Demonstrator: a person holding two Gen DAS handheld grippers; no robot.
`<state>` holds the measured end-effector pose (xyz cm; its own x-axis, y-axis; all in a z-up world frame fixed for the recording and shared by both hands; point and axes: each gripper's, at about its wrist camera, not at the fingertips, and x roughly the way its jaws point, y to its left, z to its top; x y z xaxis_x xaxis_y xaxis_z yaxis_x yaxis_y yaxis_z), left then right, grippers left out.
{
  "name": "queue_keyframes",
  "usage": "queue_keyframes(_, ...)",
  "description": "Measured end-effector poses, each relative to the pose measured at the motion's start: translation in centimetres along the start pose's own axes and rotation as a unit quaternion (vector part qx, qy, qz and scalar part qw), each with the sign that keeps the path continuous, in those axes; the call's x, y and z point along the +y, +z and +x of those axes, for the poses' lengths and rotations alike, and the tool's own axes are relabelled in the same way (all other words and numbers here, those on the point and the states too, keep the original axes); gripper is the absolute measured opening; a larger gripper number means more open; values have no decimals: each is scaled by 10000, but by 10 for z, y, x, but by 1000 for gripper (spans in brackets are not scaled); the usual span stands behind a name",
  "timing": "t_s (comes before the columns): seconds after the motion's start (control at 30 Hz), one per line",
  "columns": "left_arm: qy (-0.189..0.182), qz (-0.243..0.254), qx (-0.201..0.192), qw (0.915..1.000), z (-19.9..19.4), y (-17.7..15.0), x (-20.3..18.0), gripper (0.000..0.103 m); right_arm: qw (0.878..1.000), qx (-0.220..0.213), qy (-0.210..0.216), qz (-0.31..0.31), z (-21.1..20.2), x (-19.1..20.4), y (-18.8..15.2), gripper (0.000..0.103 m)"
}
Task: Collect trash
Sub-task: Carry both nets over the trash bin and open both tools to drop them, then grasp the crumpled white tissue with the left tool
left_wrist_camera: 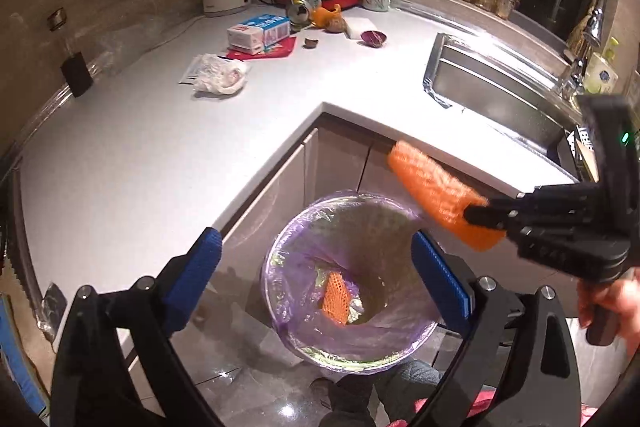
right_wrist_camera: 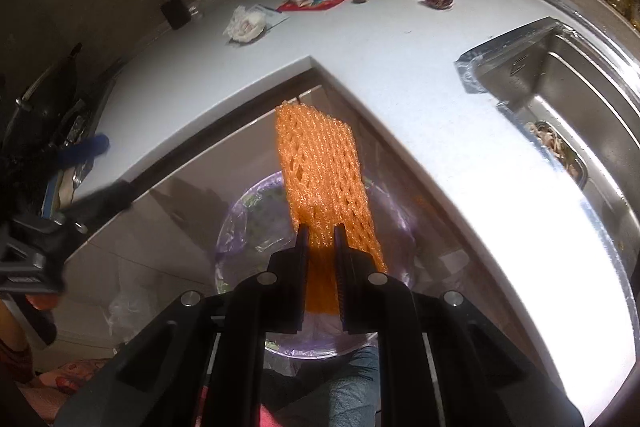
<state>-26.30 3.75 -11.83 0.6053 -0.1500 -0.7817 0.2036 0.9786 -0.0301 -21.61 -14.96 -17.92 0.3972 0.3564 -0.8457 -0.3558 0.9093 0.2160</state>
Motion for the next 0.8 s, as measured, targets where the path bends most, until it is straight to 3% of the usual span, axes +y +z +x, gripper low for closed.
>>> queue_keyframes(0.17,292,-226,-65,9993,-3,10,21,95,9983,454,121,-343,46,16,-14,16)
queue_keyframes(0.23,335,-323,-49,9989,-1,12,27,95,9968,656,67,-446,63,21,-20,26)
queue_keyframes(0.3,349,-415,-47,9985,2,18,35,95,9949,831,22,-566,75,24,-27,66)
queue_keyframes(0.4,369,-520,-69,9979,10,32,44,95,9939,882,-18,-668,79,27,-29,85)
queue_keyframes(0.6,478,-578,-168,9970,41,76,51,95,9977,327,-69,-586,37,15,3,99)
queue_keyframes(0.8,556,-655,-161,9962,94,123,62,95,9972,-307,-365,-569,-16,-10,45,101)
